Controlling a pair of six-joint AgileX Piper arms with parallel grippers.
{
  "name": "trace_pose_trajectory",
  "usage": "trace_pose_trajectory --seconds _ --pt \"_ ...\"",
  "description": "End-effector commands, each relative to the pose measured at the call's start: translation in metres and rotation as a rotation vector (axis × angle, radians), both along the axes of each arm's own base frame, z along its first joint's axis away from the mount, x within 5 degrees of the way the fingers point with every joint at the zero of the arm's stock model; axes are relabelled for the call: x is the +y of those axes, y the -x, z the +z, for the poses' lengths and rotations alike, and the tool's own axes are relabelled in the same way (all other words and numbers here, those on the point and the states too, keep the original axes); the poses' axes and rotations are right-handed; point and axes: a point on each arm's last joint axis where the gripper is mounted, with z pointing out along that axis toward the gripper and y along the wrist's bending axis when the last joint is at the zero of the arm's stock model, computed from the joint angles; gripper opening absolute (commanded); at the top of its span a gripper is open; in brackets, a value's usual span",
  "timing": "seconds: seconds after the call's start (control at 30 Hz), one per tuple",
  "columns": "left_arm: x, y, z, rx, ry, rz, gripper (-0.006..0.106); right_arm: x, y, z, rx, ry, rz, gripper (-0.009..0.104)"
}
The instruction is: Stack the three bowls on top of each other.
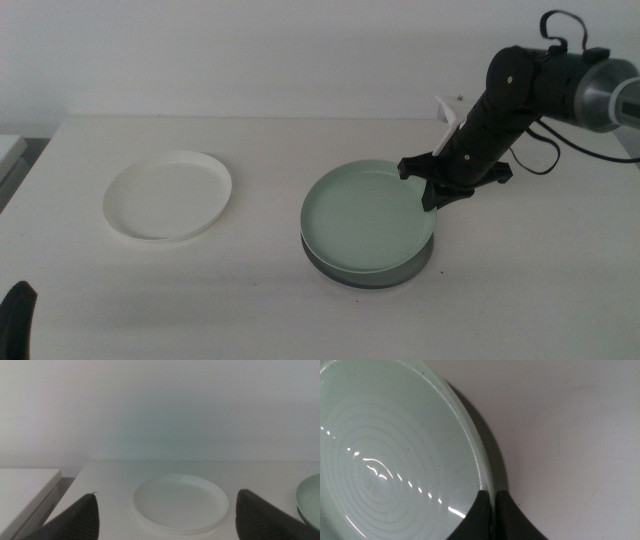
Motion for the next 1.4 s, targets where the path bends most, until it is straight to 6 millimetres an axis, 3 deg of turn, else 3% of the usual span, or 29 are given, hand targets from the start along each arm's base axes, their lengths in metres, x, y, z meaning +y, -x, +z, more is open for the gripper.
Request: trace_pose_trajectory --seconds 0.0,0.17,0.27,0.43,0.53,0.63,0.73,0.87,0.97,1.17,1.27,1.37 --pt "0.000 0.000 0.001 -0.013 0.002 0.000 0.094 0.001 -0.002 -0.003 -0.011 -0.004 -0.005 -0.001" --pt "0.000 0.000 0.001 -0.013 0.002 0.000 0.094 0.001 -0.002 -0.005 -0.006 -0.005 -0.004 0.001" --pt "0.000 0.000 0.001 -0.013 0.002 0.000 0.094 0.001 -0.002 -0.005 -0.006 -0.005 -0.004 0.018" --pt "0.000 0.000 0.001 -0.013 0.002 0.000 0.094 0.001 -0.002 0.001 -0.022 -0.006 0.009 0.057" --pt "0.000 0.000 0.001 -0.013 0.002 0.000 0.094 0.000 0.002 0.024 -0.086 -0.012 0.058 0.077" --pt "0.000 0.000 0.001 -0.013 0.002 0.000 0.094 -0.004 0.016 0.066 -0.162 -0.007 0.164 0.085" --pt "0.000 0.000 0.001 -0.013 0.002 0.000 0.094 -0.013 0.041 0.115 -0.247 0.014 0.250 0.086" --pt "0.000 0.000 0.001 -0.013 -0.001 0.000 0.094 -0.029 0.087 0.183 -0.456 -0.019 0.237 0.085" --pt "0.000 0.000 0.001 -0.013 -0.001 0.000 0.094 -0.042 0.129 0.213 -0.622 -0.053 0.252 0.085" --pt "0.000 0.000 0.001 -0.013 0.001 0.000 0.094 -0.063 0.212 0.224 -0.843 -0.152 0.262 0.085" --pt "0.000 0.000 0.001 -0.013 0.001 0.000 0.094 -0.066 0.235 0.220 -0.880 -0.199 0.300 0.085" --pt "0.000 0.000 0.001 -0.013 0.001 0.000 0.094 -0.066 0.245 0.218 -0.891 -0.227 0.320 0.085"
